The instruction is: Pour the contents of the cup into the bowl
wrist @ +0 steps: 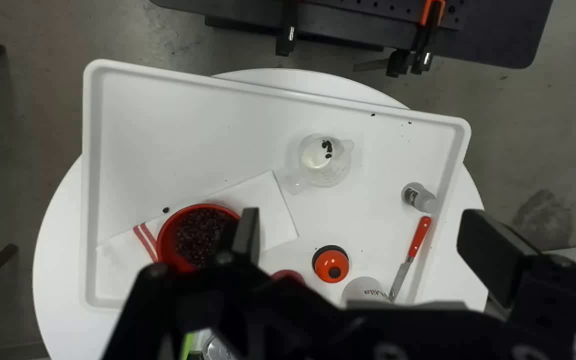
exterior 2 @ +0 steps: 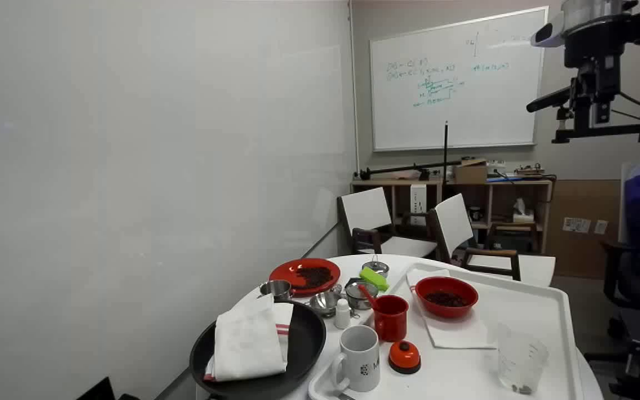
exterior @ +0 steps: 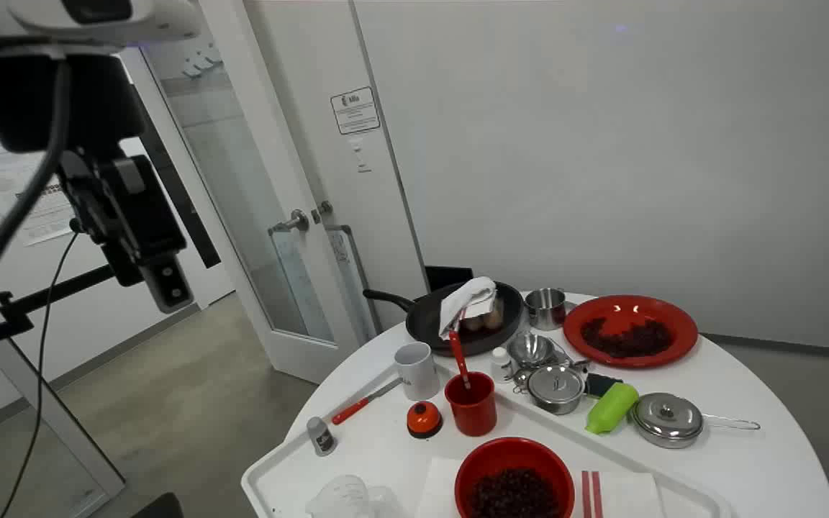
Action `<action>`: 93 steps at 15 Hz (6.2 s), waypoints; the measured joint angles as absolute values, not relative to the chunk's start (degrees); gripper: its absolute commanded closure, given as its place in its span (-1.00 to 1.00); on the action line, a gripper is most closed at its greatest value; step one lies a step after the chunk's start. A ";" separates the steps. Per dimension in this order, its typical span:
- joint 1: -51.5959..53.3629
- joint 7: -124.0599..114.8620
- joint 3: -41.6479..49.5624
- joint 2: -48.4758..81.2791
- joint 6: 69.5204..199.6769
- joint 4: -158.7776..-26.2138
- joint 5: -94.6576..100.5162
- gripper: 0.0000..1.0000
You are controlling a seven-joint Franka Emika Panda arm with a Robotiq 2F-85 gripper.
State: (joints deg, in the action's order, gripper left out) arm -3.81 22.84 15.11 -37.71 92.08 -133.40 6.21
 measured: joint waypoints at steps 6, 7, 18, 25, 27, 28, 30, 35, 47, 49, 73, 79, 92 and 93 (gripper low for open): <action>-3.81 22.84 15.12 -37.72 92.11 -133.40 6.21 -1.00; -3.81 22.84 15.12 -37.72 92.11 -133.40 6.21 -1.00; -3.72 13.90 12.22 -29.81 96.05 -132.76 5.28 -1.00; -3.79 0.88 8.76 -9.52 104.16 -126.61 0.56 -1.00; -4.09 -0.52 8.76 -4.91 106.49 -124.98 -1.49 -1.00; -4.36 -1.07 8.76 -3.00 107.33 -124.37 -2.29 -1.00; -5.07 -2.12 8.78 0.31 108.84 -123.67 -3.15 -1.00; -6.35 -5.31 8.80 7.26 110.38 -123.82 -3.40 -1.00; -6.74 -6.31 8.56 17.09 110.17 -124.91 -7.87 -1.00; -6.72 -6.78 8.45 18.02 110.38 -125.25 -7.87 -1.00; -4.90 -19.57 9.29 23.85 124.91 -128.07 -7.48 -1.00; -4.58 -24.04 9.46 24.09 127.49 -128.38 -7.44 -1.00; -4.39 -25.89 9.53 25.56 129.48 -128.78 -7.44 0.18; -4.39 -25.83 9.50 25.56 129.48 -128.78 -7.44 0.35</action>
State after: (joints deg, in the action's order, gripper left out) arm -4.39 -25.83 9.50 25.56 129.48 -128.78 -7.44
